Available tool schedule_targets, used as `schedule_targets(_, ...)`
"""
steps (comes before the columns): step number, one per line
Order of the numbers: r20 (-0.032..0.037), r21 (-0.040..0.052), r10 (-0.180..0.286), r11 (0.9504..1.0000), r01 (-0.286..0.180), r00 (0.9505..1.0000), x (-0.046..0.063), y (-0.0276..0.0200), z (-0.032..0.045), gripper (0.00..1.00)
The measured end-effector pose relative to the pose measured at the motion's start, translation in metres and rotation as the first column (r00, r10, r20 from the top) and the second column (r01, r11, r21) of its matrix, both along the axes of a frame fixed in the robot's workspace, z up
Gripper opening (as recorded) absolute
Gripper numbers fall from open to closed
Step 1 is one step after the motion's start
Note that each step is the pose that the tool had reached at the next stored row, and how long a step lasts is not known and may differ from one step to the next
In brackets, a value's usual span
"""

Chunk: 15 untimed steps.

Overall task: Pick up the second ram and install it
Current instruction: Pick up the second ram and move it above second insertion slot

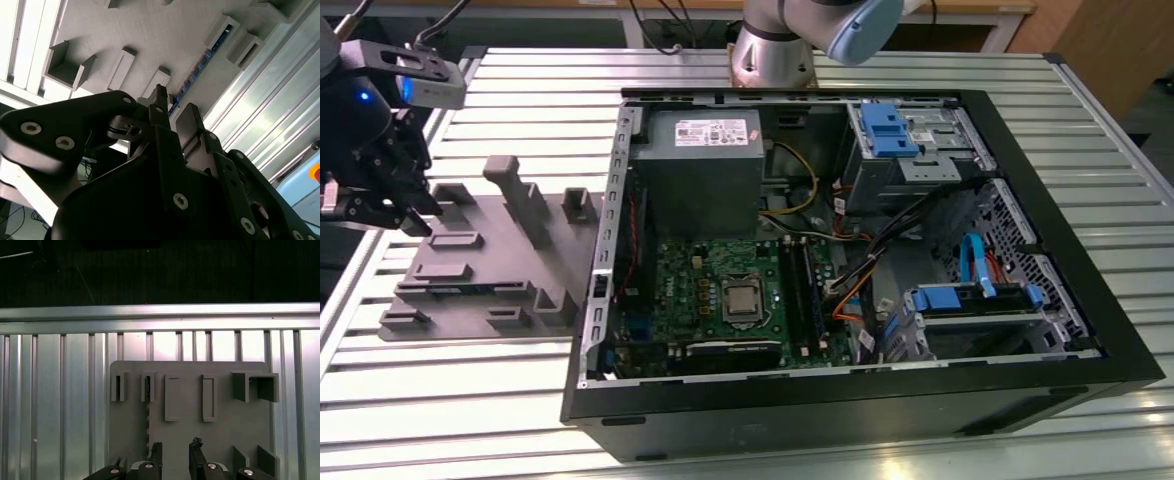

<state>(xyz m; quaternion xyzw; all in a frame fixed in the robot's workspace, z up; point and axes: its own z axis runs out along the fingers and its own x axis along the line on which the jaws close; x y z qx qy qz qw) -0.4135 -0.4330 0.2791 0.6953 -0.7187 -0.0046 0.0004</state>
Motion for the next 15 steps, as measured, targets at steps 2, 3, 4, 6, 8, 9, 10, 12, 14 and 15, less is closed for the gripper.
schedule_targets(2,0.0000,0.0000,0.000,1.0000,0.000,1.0000,0.0000,0.0000,0.0000,0.35)
schedule_targets(3,0.0000,0.0000,0.000,1.0000,0.000,1.0000,0.0000,0.0000,-0.0001,0.35)
schedule_targets(4,0.0000,0.0000,0.000,1.0000,0.000,1.0000,0.0000,0.0000,-0.0001,0.35)
schedule_targets(6,0.0001,0.0001,0.000,1.0000,0.000,1.0000,0.0000,0.0000,-0.0003,0.35)
schedule_targets(8,0.0003,0.0002,0.000,1.0000,0.000,1.0000,-0.0001,-0.0004,-0.0011,0.35)
schedule_targets(9,0.0001,0.0001,0.000,1.0000,0.000,1.0000,0.0000,-0.0010,-0.0017,0.35)
schedule_targets(10,0.0002,0.0001,0.000,1.0000,0.000,1.0000,0.0000,-0.0016,-0.0026,0.35)
schedule_targets(12,0.0000,0.0000,0.000,1.0000,0.000,1.0000,-0.0001,-0.0034,-0.0049,0.35)
schedule_targets(14,0.0000,0.0000,0.002,1.0000,-0.002,1.0000,0.0000,-0.0063,-0.0079,0.35)
schedule_targets(15,0.0002,0.0002,0.003,1.0000,-0.003,1.0000,0.0000,-0.0072,-0.0095,0.35)
